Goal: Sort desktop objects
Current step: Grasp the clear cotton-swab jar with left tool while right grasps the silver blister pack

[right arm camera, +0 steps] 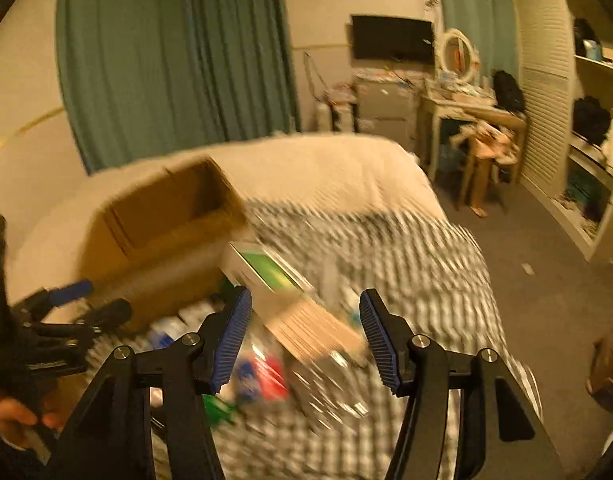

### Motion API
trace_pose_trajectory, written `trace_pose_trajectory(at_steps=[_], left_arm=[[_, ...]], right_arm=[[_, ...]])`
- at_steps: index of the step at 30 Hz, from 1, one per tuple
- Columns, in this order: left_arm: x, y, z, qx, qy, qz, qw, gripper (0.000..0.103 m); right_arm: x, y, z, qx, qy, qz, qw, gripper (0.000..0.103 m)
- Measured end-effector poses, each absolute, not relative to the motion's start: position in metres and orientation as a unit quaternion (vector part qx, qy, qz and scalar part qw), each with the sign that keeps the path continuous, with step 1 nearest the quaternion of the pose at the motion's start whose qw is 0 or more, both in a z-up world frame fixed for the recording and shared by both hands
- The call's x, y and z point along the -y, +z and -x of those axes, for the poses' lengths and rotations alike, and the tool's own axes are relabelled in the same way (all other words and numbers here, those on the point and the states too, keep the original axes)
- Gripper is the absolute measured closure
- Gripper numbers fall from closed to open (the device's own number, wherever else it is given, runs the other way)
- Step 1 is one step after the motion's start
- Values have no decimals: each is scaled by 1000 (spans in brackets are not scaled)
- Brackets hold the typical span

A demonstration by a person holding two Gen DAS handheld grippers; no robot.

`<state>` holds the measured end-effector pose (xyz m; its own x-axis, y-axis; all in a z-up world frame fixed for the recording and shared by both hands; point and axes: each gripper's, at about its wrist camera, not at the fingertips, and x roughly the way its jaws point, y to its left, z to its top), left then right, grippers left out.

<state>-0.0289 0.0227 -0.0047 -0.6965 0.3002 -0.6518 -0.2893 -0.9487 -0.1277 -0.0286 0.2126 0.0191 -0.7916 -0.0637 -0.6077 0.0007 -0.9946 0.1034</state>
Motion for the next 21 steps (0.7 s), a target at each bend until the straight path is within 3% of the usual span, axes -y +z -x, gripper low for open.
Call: trace_pose_trajectory(at_steps=[7, 10, 21], left_arm=[[-88, -58, 12, -121, 892, 355, 252, 0], [-102, -80, 13, -170, 876, 360, 272, 0], [-119, -108, 51, -219, 823, 400, 339, 0]], right_arm=[[-247, -25, 40, 67, -916, -393, 47, 47], [-256, -38, 49, 70, -908, -407, 68, 41], [-269, -68, 58, 106, -891, -432, 85, 37]])
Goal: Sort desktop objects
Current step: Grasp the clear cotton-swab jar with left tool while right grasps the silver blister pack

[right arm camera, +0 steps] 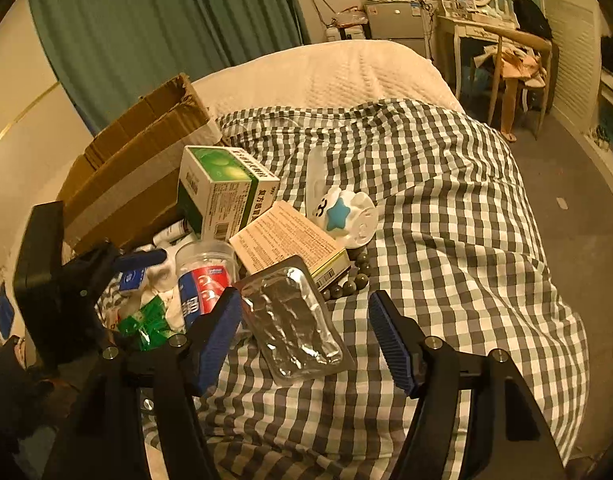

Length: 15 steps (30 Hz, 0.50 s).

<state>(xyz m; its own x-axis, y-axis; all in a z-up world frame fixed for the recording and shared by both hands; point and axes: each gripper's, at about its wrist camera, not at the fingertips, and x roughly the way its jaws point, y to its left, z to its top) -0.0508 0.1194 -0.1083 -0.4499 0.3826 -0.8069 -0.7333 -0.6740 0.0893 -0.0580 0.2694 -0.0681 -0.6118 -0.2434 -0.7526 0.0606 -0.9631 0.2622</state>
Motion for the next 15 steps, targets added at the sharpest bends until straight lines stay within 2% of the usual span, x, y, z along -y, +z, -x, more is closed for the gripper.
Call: trace_pose_trajectory(at_steps=[6, 9, 15], left_arm=[[-127, -120, 66, -232, 804, 421, 349, 0], [-127, -130, 76, -212, 791, 458, 345, 0], [-114, -114, 61, -183, 814, 435, 338, 2]], right_arm=[[-273, -77, 63, 113, -884, -447, 77, 37], [-268, -80, 64, 99, -881, -456, 77, 37], [-256, -86, 67, 56, -880, -468, 64, 35]])
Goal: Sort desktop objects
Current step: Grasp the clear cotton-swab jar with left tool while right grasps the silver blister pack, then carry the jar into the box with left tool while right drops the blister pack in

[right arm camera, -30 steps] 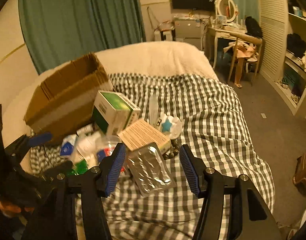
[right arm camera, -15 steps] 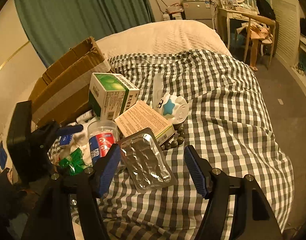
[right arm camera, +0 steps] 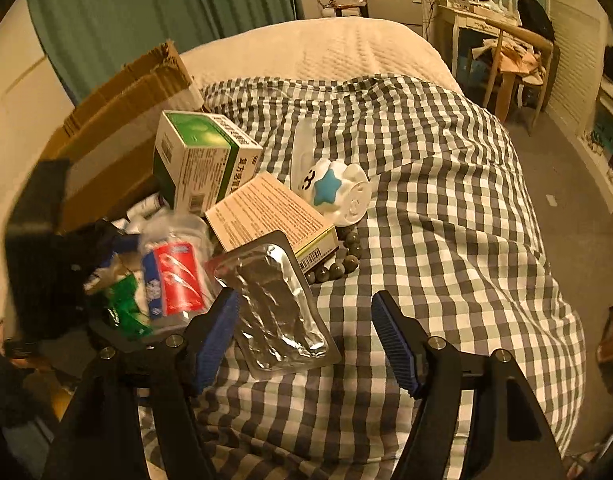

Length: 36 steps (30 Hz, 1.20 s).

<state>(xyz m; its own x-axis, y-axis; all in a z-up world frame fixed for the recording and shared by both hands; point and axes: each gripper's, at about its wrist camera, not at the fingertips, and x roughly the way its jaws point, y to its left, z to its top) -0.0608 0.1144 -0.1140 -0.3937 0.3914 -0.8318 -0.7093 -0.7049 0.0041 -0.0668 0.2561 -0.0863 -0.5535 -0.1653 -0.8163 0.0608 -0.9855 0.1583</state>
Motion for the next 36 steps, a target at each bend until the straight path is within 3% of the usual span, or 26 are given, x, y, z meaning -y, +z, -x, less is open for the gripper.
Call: trace_pose_trajectory(at_steps=[9, 13, 16, 17, 19, 20, 22, 24, 36], left_arm=[[-54, -40, 57, -63, 861, 441, 246, 2], [-32, -35, 65, -19, 877, 440, 194, 2], [-16, -43, 60, -2, 873, 460, 162, 2], [-9, -46, 59, 7, 871, 467, 152, 2], [0, -48, 61, 21, 869, 473, 142, 2], [4, -47, 62, 28, 870, 472, 139, 2], [7, -41, 64, 32, 876, 461, 138, 2], [8, -32, 62, 28, 883, 447, 138, 2], [20, -1, 54, 53, 900, 405, 152, 2]], right_arm=[[-230, -94, 68, -4, -878, -473, 69, 35], [-201, -116, 79, -90, -868, -487, 42, 32], [-190, -133, 89, -99, -858, -504, 33, 32], [-189, -135, 90, -93, -857, -506, 30, 34], [-189, -130, 90, -77, -862, -501, 20, 58], [-190, -128, 89, -70, -863, -500, 21, 62], [-194, -115, 83, -57, -873, -485, 20, 82], [-195, -107, 79, -52, -877, -477, 16, 95], [-201, -56, 52, 56, -892, -445, 48, 95]])
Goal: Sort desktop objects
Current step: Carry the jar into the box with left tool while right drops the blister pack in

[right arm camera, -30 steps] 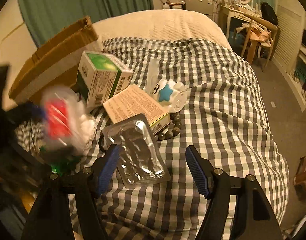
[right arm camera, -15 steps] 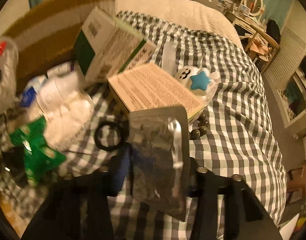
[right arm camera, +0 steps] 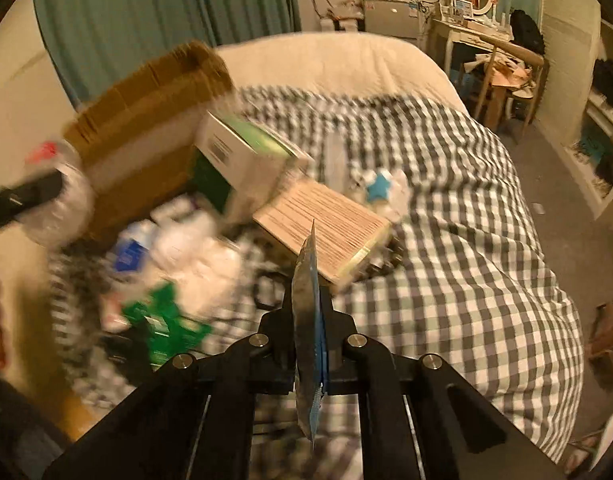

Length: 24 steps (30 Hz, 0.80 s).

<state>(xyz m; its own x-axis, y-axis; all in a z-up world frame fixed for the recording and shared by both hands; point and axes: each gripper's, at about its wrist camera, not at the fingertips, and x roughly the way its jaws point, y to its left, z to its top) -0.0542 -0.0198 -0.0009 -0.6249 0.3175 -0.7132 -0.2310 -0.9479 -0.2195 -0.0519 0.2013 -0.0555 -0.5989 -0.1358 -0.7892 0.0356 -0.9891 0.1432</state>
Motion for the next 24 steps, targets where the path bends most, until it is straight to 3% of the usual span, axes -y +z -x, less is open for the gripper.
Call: trace_pose_trajectory(at_steps=[11, 15, 21, 23, 24], left_arm=[[90, 86, 81, 73, 950, 288, 98, 2], [119, 75, 115, 68, 952, 294, 54, 2], [129, 28, 149, 65, 933, 349, 55, 1], [123, 17, 156, 59, 926, 368, 55, 0], [119, 15, 157, 56, 925, 371, 57, 0]], right_arm=[[-120, 75, 93, 99, -913, -341, 201, 95], [-81, 99, 144, 107, -916, -317, 223, 95], [-36, 76, 209, 88, -912, -342, 208, 92], [-35, 66, 223, 106, -914, -345, 188, 53], [-38, 65, 225, 118, -913, -346, 181, 21]])
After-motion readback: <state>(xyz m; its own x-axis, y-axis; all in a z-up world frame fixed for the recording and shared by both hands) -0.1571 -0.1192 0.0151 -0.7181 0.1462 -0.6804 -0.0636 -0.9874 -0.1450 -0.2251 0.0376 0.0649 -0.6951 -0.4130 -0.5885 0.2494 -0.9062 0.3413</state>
